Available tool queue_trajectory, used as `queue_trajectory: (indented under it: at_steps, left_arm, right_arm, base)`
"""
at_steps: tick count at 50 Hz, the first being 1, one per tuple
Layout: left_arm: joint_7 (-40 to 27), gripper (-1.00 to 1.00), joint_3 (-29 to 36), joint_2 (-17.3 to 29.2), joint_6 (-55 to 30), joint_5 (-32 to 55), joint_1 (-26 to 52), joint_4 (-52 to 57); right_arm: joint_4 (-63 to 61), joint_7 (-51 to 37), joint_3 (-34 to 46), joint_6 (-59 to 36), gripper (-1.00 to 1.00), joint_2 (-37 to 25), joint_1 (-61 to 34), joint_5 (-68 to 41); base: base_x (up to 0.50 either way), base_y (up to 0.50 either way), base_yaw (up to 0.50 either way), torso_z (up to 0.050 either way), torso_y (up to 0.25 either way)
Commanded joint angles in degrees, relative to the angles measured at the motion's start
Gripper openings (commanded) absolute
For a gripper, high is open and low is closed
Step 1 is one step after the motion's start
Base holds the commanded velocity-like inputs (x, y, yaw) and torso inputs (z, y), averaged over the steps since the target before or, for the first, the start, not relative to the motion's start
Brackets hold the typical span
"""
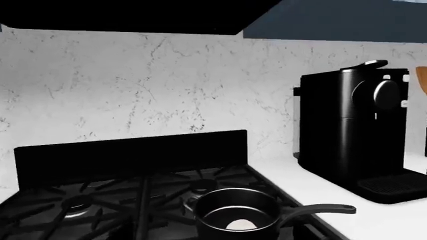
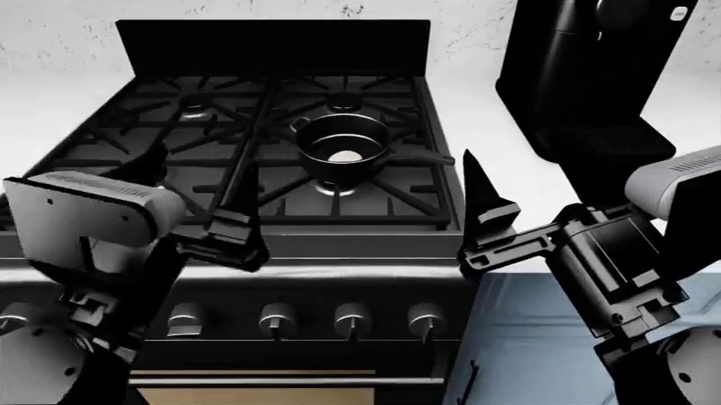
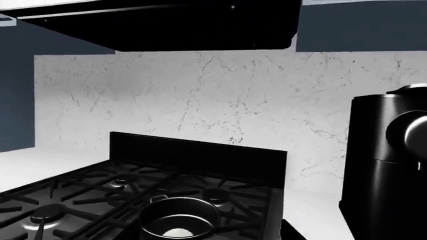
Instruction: Frozen meat rests on a plate on the counter. Retrieve the meat and place it in a pot on a burner. Then turn the burner on.
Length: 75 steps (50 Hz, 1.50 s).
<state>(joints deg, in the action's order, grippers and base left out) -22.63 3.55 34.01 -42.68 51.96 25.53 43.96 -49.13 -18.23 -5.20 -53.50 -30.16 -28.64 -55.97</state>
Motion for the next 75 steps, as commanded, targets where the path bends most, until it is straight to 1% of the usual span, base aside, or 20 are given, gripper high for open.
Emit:
queue_trajectory:
  at_steps: [1,4,6,9,12,20,24,29,46,57,70,75]
  left_arm:
    - [5.03,1.0,-3.69,-2.48,24.01,-21.25,-26.78,5.21]
    - [5.59,1.0,-3.58,-3.87,29.27,-26.05,-32.29,3.64]
    - [5.6,1.0,-3.98,-4.96,31.96,-27.36,-35.61,2.36]
    - [6.0,1.0,-4.39,-6.19,35.45,-28.79,-38.55,0.36]
    - [6.3,1.0,-4.6,-6.86,37.02,-28.95,-39.73,-1.36]
    - [6.51,1.0,-5.13,-7.49,38.04,-27.65,-40.0,-3.29]
    - [6.52,1.0,-5.33,-7.47,38.06,-27.0,-39.88,-3.42]
    - [6.52,1.0,-5.47,-7.33,37.85,-26.26,-39.64,-3.46]
    - [6.1,1.0,-5.16,-7.01,37.18,-25.76,-39.77,-2.9]
    - [5.37,1.0,-4.89,-7.08,36.61,-25.71,-39.33,-2.42]
    - [5.47,1.0,-5.34,-7.14,38.18,-25.69,-40.38,-1.57]
    - [5.68,1.0,-5.64,-7.32,39.15,-25.65,-41.1,-1.88]
  right_arm:
    - [0.75,-1.47,2.52,1.28,1.0,3.05,-0.07,2.04]
    - [0.47,-2.52,2.92,1.3,1.0,3.89,-0.1,2.21]
    - [0.39,-3.19,3.22,1.39,1.0,4.55,-0.06,2.37]
    - [0.22,-4.02,3.99,1.56,1.0,5.39,-0.23,3.02]
    - [0.13,-4.68,4.91,2.02,1.0,6.45,-0.05,3.86]
    - [0.35,-5.27,5.38,4.58,1.0,8.98,2.82,4.86]
    - [0.01,-5.33,6.32,4.77,1.0,8.84,2.86,5.89]
    - [-0.3,-5.84,6.21,4.65,1.0,8.67,2.77,5.56]
    - [-0.2,-5.85,5.44,6.12,1.0,8.43,3.99,4.9]
    - [-1.39,-6.6,6.06,7.13,1.0,8.07,7.09,6.68]
    - [-3.6,-9.68,7.52,6.29,1.0,8.04,7.95,8.21]
    - [-4.75,-10.59,9.71,7.05,1.0,8.25,9.55,11.31]
  base:
    - [0.0,0.0,0.0,0.0,0.0]
    - [0.0,0.0,0.0,-0.017,0.0]
    - [0.0,0.0,0.0,-0.049,0.0]
    - [0.0,0.0,0.0,-0.05,0.0]
    - [0.0,0.0,0.0,-0.05,0.0]
    - [0.0,0.0,0.0,-0.05,0.0]
    - [0.0,0.03,0.0,-0.05,0.0]
    - [0.0,0.47,0.0,-0.05,0.0]
    - [0.0,0.0,0.0,-0.05,0.0]
    - [0.0,0.0,0.0,-0.05,0.0]
    - [0.0,0.0,0.0,-0.05,0.0]
    - [0.0,0.0,0.0,-0.05,0.0]
